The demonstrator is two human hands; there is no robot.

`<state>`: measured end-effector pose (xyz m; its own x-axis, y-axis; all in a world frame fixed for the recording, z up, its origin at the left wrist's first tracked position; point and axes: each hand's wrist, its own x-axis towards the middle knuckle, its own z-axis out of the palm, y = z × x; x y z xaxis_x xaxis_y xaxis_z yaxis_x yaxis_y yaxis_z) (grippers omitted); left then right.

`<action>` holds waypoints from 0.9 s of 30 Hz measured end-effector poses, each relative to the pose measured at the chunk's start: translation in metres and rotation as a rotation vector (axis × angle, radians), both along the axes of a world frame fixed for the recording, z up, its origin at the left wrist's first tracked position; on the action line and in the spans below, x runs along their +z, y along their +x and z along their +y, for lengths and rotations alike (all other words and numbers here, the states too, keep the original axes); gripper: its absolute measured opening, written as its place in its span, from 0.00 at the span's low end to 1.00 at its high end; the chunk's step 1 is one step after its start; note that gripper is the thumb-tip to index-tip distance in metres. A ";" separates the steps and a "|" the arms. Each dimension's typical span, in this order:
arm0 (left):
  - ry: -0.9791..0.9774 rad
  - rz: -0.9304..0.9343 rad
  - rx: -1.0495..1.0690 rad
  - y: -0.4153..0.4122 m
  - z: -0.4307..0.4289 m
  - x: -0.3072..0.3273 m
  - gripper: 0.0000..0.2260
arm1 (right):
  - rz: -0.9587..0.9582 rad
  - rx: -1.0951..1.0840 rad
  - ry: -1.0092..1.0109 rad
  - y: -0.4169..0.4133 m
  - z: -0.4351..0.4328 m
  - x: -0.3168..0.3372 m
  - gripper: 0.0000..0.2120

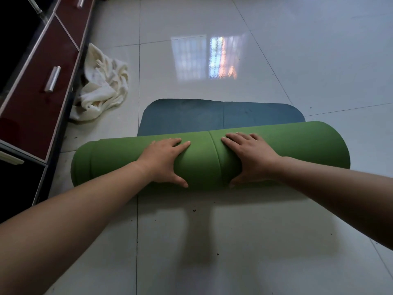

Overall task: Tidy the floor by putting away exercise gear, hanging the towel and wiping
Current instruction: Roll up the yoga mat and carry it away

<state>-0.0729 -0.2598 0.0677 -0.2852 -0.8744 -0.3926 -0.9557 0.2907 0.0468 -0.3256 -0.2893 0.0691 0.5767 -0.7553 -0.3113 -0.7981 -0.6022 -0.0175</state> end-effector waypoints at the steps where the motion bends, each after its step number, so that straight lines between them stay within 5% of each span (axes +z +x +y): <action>1: -0.009 0.014 -0.002 0.000 0.000 0.002 0.53 | 0.001 0.000 -0.007 0.001 0.000 0.000 0.59; 18: -0.153 0.079 0.024 -0.004 0.028 0.018 0.35 | -0.054 -0.013 -0.074 0.000 0.021 0.015 0.39; 27: 0.028 0.064 0.004 -0.007 0.047 0.038 0.36 | -0.102 -0.038 0.102 -0.007 0.043 0.035 0.40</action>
